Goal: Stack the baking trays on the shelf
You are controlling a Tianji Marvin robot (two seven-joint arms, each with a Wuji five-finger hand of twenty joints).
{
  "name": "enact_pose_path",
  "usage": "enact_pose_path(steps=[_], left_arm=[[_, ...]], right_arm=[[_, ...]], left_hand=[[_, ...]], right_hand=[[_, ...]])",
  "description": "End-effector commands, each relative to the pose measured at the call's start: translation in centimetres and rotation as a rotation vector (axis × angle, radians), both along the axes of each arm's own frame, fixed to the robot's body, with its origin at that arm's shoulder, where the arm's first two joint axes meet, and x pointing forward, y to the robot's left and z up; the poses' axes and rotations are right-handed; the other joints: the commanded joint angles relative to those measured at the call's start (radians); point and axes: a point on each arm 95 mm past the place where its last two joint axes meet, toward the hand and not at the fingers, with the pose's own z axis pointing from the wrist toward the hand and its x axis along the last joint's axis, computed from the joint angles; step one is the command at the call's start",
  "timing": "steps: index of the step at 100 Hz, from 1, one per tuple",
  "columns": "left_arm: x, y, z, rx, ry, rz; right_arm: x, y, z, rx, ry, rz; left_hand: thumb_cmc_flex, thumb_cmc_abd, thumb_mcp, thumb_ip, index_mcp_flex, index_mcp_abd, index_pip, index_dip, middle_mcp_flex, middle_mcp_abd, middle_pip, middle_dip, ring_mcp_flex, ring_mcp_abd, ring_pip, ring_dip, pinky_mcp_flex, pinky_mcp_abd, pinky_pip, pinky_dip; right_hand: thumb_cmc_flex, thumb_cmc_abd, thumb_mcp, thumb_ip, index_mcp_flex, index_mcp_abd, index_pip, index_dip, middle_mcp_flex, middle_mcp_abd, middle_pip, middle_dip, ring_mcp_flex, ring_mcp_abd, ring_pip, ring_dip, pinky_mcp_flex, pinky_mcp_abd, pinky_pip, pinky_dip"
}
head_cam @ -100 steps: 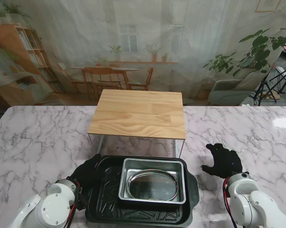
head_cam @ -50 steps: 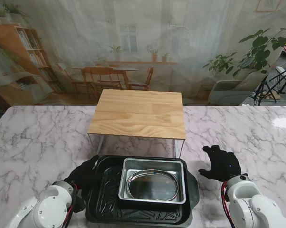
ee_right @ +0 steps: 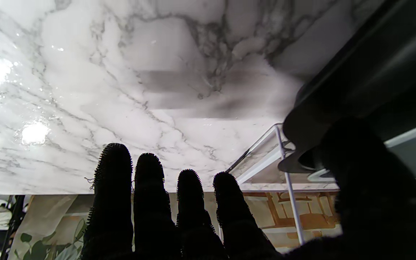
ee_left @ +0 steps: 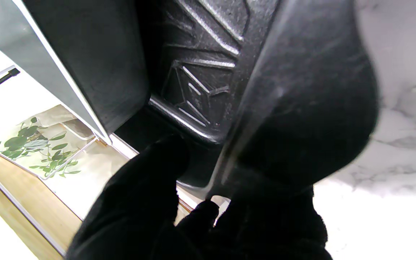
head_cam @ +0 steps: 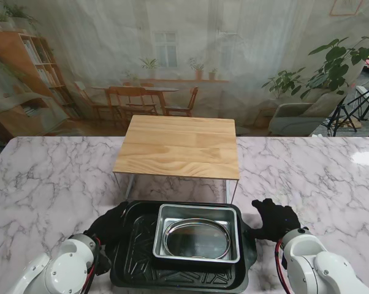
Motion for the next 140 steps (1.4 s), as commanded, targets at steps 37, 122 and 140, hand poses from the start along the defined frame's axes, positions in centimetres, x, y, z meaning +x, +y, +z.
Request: enact_pose_path(steps=[37, 122, 140], left_arm=[[-0.4, -0.3, -0.6, 0.001, 0.044, -0.014], [-0.4, -1.3, -1.3, 0.057, 0.044, 0.001], [-0.4, -1.8, -1.3, 0.023, 0.042, 0.028]], right_arm=[[0.2, 2.5, 0.1, -0.054, 0.147, 0.021], [1.4, 5.0, -2.8, -0.023, 0.297, -0.065], [1.7, 5.5, -3.3, 0.000, 0.309, -0.088]], left_hand=[[0.023, 0.001, 0.049, -0.011, 0.030, -0.006, 0.030, 0.025, 0.050, -0.008, 0.017, 0.028, 0.079, 0.004, 0.086, 0.052, 0.086, -0.088, 0.099, 0.043], [0.170, -0.043, 0.180, -0.211, 0.062, -0.278, 0.216, 0.100, 0.189, -0.180, 0.247, 0.113, 0.394, -0.034, 0.167, 0.249, 0.352, -0.110, 0.289, 0.052], [0.171, -0.014, 0.202, -0.217, 0.072, -0.343, 0.340, 0.128, 0.259, -0.214, 0.371, 0.057, 0.423, -0.036, 0.194, 0.248, 0.385, -0.108, 0.317, 0.042]], right_hand=[[0.009, 0.031, -0.067, -0.003, -0.022, 0.038, -0.029, 0.039, -0.034, 0.015, -0.007, 0.014, 0.036, 0.029, 0.065, 0.040, 0.044, 0.169, 0.029, 0.013], [0.342, 0.070, 0.307, 0.016, -0.099, -0.095, 0.249, 0.107, 0.082, 0.047, 0.232, 0.161, 0.461, 0.008, 0.494, 0.237, 0.563, 0.056, 0.335, 0.002], [0.446, 0.053, 0.389, -0.046, -0.074, -0.125, 0.405, 0.033, 0.216, 0.038, 0.293, 0.196, 0.580, -0.007, 0.550, 0.238, 0.658, 0.032, 0.414, -0.027]])
